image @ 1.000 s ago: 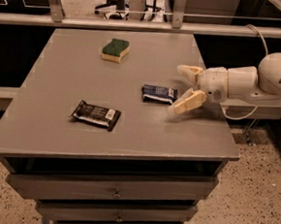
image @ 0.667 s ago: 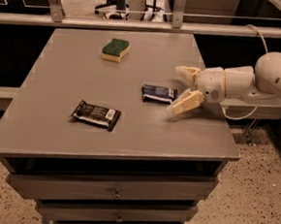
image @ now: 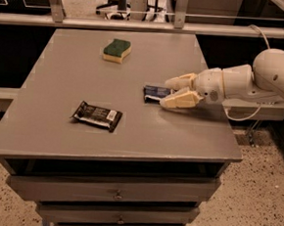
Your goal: Move rxbar blueberry near sponge
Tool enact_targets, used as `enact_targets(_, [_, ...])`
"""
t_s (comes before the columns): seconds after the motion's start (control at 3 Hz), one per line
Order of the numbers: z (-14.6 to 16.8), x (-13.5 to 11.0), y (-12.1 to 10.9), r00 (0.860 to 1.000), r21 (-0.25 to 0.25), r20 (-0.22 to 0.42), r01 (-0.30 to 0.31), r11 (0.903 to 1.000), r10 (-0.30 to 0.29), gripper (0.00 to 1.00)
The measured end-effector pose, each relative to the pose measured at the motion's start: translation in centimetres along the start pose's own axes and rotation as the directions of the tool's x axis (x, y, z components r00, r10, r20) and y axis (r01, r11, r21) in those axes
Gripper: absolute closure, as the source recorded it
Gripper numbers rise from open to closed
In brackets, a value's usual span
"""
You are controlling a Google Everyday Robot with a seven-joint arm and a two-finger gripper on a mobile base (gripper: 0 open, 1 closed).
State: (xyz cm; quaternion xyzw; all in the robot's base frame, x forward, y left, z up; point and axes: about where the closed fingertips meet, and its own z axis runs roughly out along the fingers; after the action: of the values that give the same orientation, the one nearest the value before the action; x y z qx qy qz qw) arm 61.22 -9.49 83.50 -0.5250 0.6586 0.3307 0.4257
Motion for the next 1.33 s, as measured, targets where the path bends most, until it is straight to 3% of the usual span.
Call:
enact_targets(0.33, [0.5,0.2,0.4,0.999,-0.013,-0.033,-0.004,0.9999,0.004,0.68])
enact_targets(0.67, [0.0,-0.4,-0.2,0.999,0.032,-0.014,-0.03,0.999,0.03,0.98])
enact_targets(1.0, [-1.0,-1.4,-2.0,0.999,0.114,0.018,-0.047,0.9924,0.045,1.0])
enact_targets(1.33, [-2.0,-2.6,-5.5,0.999,0.225,0.004,-0.033,0.9738,0.033,1.0])
